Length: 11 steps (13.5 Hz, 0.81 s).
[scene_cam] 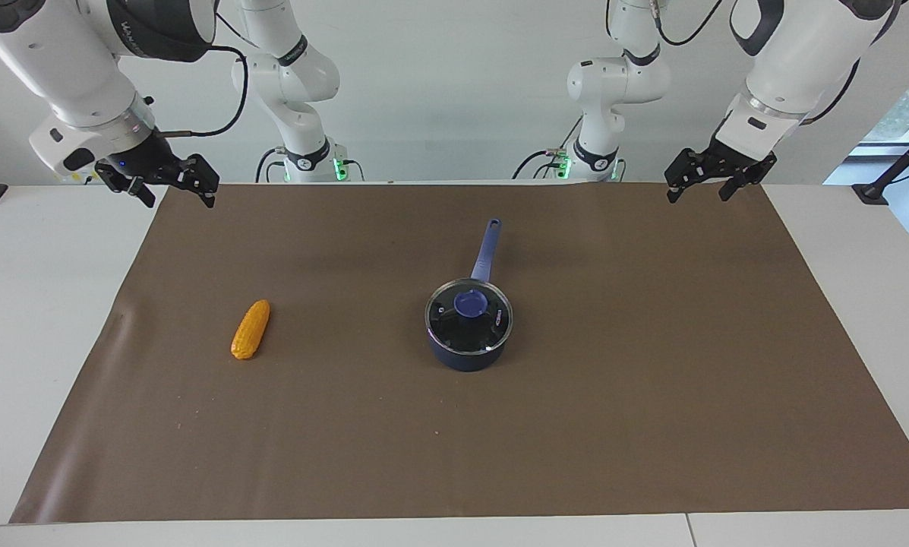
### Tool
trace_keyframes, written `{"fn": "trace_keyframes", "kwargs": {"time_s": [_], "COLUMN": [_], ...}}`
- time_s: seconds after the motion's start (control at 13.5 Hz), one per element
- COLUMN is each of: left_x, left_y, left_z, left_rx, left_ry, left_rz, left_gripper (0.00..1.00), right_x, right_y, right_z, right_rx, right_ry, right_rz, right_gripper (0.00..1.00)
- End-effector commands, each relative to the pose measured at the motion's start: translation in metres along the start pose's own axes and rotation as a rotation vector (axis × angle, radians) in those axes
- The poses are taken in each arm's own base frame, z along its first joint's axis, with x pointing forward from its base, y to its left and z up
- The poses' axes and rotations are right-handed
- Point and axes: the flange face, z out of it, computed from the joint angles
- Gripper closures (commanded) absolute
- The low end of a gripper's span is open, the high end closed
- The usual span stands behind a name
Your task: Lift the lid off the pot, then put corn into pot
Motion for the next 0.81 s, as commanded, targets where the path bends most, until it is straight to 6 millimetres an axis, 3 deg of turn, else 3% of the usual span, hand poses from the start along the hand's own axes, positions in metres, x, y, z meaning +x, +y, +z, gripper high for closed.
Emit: {"fn": "trace_keyframes", "kwargs": {"time_s": [0.0,0.22,0.52,0.59,0.74], "left_x": [-0.003,-0.003,-0.003,-0.001,0.004], "left_y": [-0.002,-0.005,0.010,0.028,0.087], "left_z": [-0.003,-0.003,0.001,0.002,0.014], "left_rx": [-0.001,-0.003,-0.008,-0.014,-0.038], "left_ry": [-0.002,0.001,0.022,0.051,0.060], "left_rz": [0.014,0.005,0.001,-0.004,-0.018], "left_gripper": [0.00,0.00,0.00,0.00,0.00], "right_x": [-0.002,-0.002,0.000,0.002,0.009], "right_y": [0.003,0.003,0.008,0.015,0.012], "right_z": [-0.004,-0.003,0.011,0.013,0.031], "right_rx": [0.011,0.010,0.006,0.007,-0.003], "right_ry": [0.010,0.009,0.070,0.089,0.196], "right_rz": [-0.013,-0.010,-0.017,-0.019,-0.029], "right_gripper": [0.00,0.00,0.00,0.00,0.00]}}
